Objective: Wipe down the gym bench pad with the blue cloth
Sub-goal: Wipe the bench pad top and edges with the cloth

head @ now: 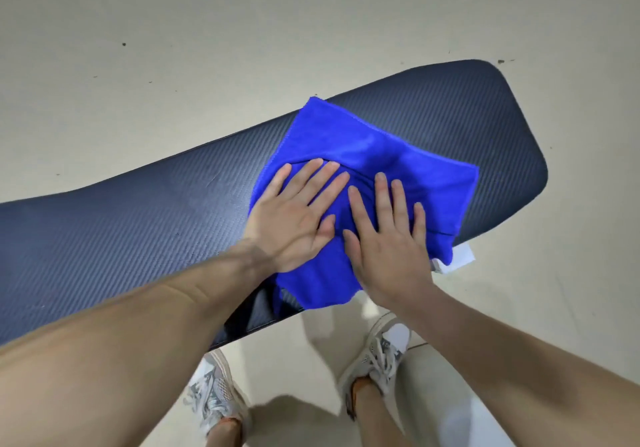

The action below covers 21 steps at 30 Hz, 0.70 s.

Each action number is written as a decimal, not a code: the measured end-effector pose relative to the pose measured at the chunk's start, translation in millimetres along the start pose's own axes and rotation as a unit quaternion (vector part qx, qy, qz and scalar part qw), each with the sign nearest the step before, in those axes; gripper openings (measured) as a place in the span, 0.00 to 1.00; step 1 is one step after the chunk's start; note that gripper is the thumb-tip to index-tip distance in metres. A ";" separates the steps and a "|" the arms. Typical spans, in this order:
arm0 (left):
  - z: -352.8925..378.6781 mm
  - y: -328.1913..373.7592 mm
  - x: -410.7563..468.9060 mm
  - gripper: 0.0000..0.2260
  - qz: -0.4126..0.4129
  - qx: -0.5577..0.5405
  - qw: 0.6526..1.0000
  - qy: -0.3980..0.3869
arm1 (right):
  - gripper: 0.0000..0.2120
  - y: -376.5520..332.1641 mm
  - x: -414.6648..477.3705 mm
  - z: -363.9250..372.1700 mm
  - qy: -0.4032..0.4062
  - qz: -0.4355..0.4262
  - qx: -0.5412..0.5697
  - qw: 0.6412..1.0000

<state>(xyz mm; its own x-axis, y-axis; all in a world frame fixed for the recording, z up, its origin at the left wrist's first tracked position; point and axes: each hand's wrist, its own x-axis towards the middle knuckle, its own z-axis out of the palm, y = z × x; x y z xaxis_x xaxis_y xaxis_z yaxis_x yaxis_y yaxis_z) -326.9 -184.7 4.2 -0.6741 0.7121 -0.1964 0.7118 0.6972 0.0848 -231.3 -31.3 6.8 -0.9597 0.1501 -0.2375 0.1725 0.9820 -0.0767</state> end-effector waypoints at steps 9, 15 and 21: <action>-11.4 -108.7 -21.8 0.30 -0.030 -0.005 0.999 -0.008 | 0.30 -69.5 65.1 -6.7 0.025 -0.147 -0.016 0.989; -20.4 -109.7 48.5 0.25 -0.131 -0.079 0.988 -0.032 | 0.27 -27.6 144.5 -26.4 0.047 -0.213 -0.025 0.975; -11.4 -69.4 91.4 0.23 -0.194 -0.063 0.978 0.044 | 0.25 16.8 173.5 -34.3 0.051 -0.162 0.005 0.985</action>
<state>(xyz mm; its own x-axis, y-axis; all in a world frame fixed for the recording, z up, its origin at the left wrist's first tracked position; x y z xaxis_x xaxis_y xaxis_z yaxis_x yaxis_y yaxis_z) -440.1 -167.0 -8.5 -0.9066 0.3930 -0.1536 0.3734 0.9168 0.1415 -402.5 15.2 -2.5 -0.9820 -0.1604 -0.1002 -0.1453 0.9790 -0.1430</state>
